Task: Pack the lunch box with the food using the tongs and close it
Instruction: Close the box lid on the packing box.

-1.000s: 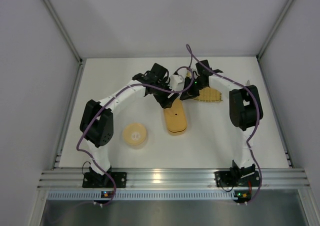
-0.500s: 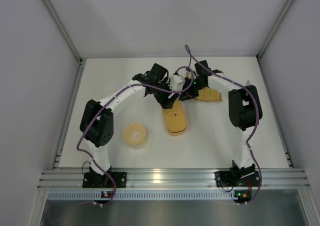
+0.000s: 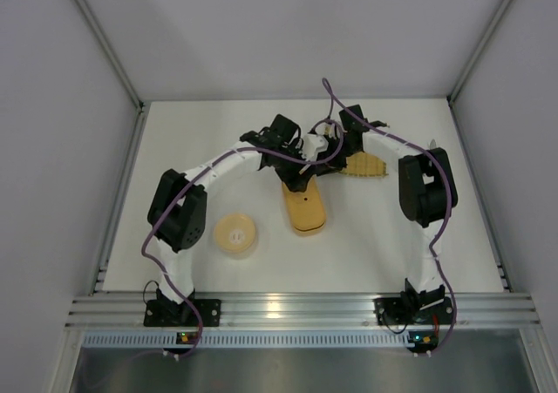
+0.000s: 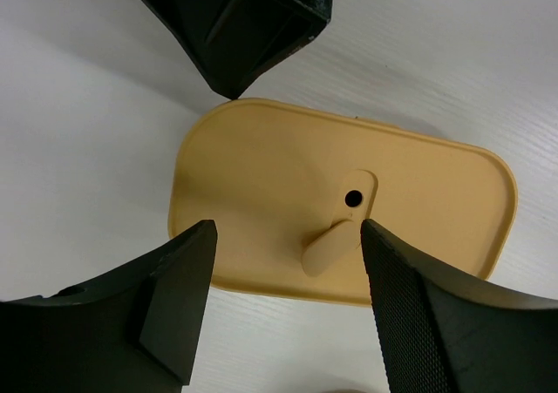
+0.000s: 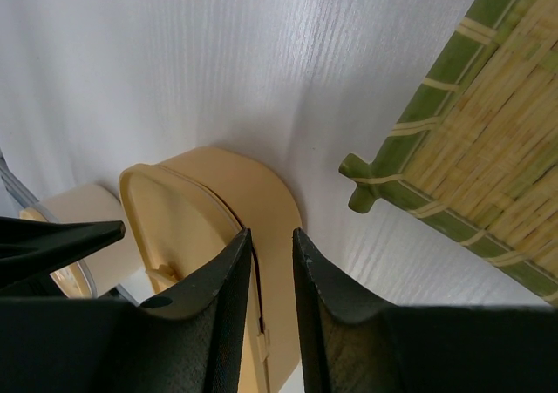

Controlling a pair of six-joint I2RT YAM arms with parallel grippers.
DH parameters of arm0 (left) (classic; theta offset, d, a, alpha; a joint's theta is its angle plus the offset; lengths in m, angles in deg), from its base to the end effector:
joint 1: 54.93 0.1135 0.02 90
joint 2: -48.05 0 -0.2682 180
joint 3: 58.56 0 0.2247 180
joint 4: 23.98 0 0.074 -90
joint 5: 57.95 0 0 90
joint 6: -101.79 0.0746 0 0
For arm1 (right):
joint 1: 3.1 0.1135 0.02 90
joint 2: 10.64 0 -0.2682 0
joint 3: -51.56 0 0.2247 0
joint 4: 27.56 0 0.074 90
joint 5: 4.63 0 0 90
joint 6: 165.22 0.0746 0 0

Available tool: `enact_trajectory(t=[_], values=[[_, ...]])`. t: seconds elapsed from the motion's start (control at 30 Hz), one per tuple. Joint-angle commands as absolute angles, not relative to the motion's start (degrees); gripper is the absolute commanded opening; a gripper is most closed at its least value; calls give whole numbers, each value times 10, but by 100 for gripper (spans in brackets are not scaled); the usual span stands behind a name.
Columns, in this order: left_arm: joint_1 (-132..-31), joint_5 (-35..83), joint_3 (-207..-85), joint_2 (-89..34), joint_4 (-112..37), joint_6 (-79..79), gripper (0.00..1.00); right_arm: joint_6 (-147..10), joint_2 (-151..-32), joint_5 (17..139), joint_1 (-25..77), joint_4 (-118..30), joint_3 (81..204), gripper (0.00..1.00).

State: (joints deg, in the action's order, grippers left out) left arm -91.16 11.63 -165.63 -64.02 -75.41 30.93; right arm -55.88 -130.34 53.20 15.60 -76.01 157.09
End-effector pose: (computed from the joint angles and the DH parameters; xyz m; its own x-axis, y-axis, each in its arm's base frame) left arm 0.3268 -0.2717 0.2226 -0.4023 0.6757 -0.6177 0.8907 0.4450 -0.0933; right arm 0.3982 0.1767 0.1697 -0.9603 -0.0291 -0.2774 -0.1964 0.7768 0.5984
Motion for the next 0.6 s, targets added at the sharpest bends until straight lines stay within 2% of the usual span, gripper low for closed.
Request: enact_trajectory(t=[0.0, 0.57], values=[[-911, 117, -1687, -644, -703, 287, 72, -569, -1295, 534, 169, -760, 1589, 25], [-896, 118, -1722, -691, -697, 284, 48, -570, -1295, 528, 168, -765, 1585, 25]])
